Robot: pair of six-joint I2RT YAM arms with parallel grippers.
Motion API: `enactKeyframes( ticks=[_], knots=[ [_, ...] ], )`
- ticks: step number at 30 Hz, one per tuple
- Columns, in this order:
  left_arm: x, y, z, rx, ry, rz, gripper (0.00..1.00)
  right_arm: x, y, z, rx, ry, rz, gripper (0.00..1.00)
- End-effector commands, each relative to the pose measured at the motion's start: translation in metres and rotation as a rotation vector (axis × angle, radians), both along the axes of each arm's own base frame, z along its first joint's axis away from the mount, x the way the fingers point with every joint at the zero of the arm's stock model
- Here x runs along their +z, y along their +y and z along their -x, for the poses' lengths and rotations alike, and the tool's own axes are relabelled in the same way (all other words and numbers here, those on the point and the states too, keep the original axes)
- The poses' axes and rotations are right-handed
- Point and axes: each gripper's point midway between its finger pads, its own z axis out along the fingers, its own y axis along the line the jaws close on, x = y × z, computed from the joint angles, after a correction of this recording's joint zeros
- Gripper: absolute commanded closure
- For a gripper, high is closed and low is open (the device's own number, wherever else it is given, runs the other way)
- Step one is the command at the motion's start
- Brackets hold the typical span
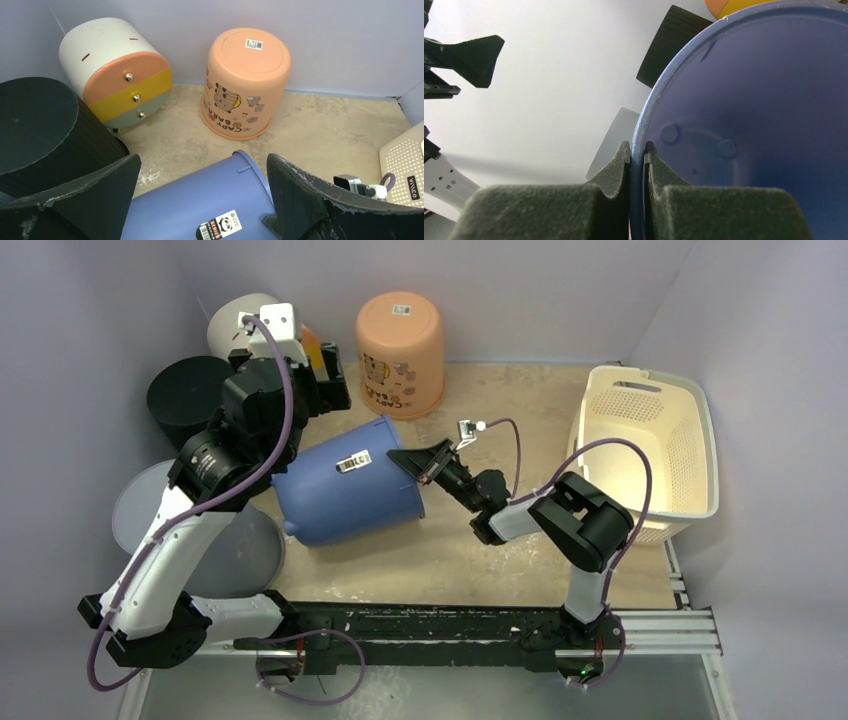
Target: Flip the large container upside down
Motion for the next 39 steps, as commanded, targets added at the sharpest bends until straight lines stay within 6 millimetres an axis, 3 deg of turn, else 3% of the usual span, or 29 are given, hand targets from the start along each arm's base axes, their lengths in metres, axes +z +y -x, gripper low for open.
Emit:
enactKeyframes(
  ticks=[1, 5, 9, 15, 23, 29, 39],
  knots=[
    [0.013, 0.004, 0.002, 0.019, -0.025, 0.022, 0.07, 0.108, -0.025, 0.04, 0.082, -0.281, -0.367, 1.0],
    [0.009, 0.006, 0.002, 0.03, -0.021, 0.016, 0.07, 0.1, -0.018, 0.032, 0.122, -0.21, -0.393, 1.0],
    [0.007, 0.005, 0.001, 0.03, -0.013, 0.01, 0.07, 0.059, -0.012, 0.021, 0.119, -0.092, -0.354, 1.0],
    [0.008, 0.01, 0.004, 0.039, -0.016, 0.006, 0.07, -0.009, -0.04, -0.001, 0.021, 0.042, -0.223, 1.0],
    [0.002, 0.006, 0.002, 0.03, -0.009, 0.006, 0.07, -0.058, -0.081, -0.022, -0.099, 0.106, -0.098, 1.0],
    [-0.002, 0.004, 0.0, 0.031, -0.002, 0.002, 0.07, -0.086, -0.082, -0.023, -0.099, 0.151, -0.041, 1.0],
    [-0.01, 0.001, -0.003, 0.027, 0.004, 0.004, 0.07, -0.114, -0.084, -0.02, -0.116, 0.164, 0.041, 0.97]
  ],
)
